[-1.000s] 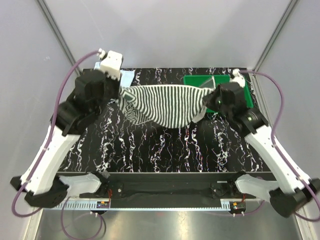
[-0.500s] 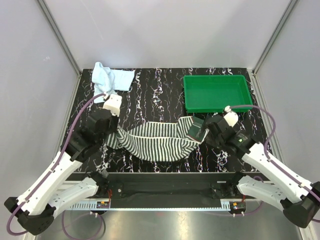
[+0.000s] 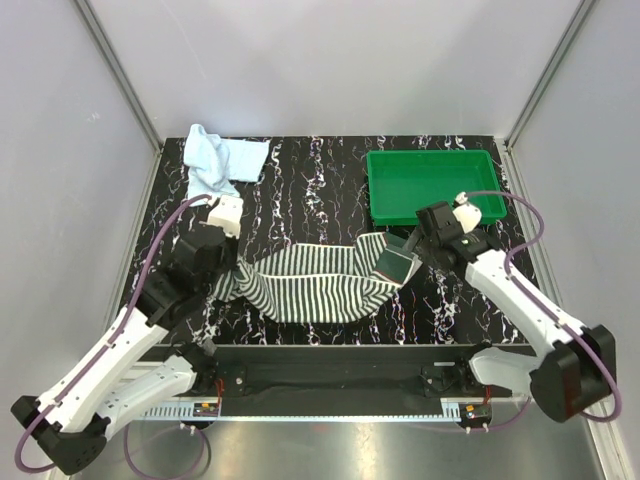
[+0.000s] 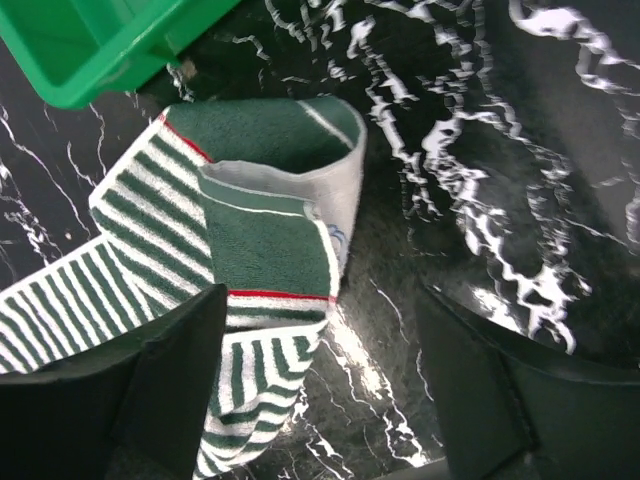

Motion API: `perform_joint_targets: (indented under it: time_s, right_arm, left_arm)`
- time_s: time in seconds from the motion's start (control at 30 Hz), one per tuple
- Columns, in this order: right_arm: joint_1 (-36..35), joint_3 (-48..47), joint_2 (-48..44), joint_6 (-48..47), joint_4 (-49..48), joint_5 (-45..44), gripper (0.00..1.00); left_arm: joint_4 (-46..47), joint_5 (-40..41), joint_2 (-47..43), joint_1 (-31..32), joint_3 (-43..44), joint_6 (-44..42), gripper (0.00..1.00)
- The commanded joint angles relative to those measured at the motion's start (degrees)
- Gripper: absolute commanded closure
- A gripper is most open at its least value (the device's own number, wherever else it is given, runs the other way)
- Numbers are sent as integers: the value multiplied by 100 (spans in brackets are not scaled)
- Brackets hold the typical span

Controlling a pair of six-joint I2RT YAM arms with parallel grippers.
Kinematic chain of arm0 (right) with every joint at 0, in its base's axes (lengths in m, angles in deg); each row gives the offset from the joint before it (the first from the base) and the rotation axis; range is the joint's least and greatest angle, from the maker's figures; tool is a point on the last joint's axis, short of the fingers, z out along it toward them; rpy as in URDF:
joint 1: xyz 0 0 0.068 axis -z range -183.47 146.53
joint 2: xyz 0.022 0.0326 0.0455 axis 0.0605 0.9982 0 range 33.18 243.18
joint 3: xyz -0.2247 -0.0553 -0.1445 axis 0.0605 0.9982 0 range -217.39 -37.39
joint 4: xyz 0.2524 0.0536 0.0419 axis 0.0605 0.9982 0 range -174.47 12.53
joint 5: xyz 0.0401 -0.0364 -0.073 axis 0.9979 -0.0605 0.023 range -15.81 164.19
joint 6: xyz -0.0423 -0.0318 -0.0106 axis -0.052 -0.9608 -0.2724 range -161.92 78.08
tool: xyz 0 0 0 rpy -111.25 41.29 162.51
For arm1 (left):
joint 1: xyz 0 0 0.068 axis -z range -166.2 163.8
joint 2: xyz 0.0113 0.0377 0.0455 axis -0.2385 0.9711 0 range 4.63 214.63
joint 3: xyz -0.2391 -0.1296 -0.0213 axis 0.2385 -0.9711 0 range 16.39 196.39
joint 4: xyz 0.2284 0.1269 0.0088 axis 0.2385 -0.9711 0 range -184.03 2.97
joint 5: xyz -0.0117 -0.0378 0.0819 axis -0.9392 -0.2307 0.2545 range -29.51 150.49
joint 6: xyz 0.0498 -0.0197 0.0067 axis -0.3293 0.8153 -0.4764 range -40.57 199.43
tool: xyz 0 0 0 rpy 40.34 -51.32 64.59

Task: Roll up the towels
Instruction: Flatten the towel

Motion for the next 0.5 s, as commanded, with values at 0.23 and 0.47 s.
perform_joint_targets:
  time_s: [0.23,0.47]
  right_arm:
    - [64,-130,1236,-572,-1210,646,25]
    - [257,89,1561,-686,-1518,734,32]
  left_arm:
    - [468,274,-112,-39,-101,148,95]
    - [512,274,-112,-39,-137,183,93]
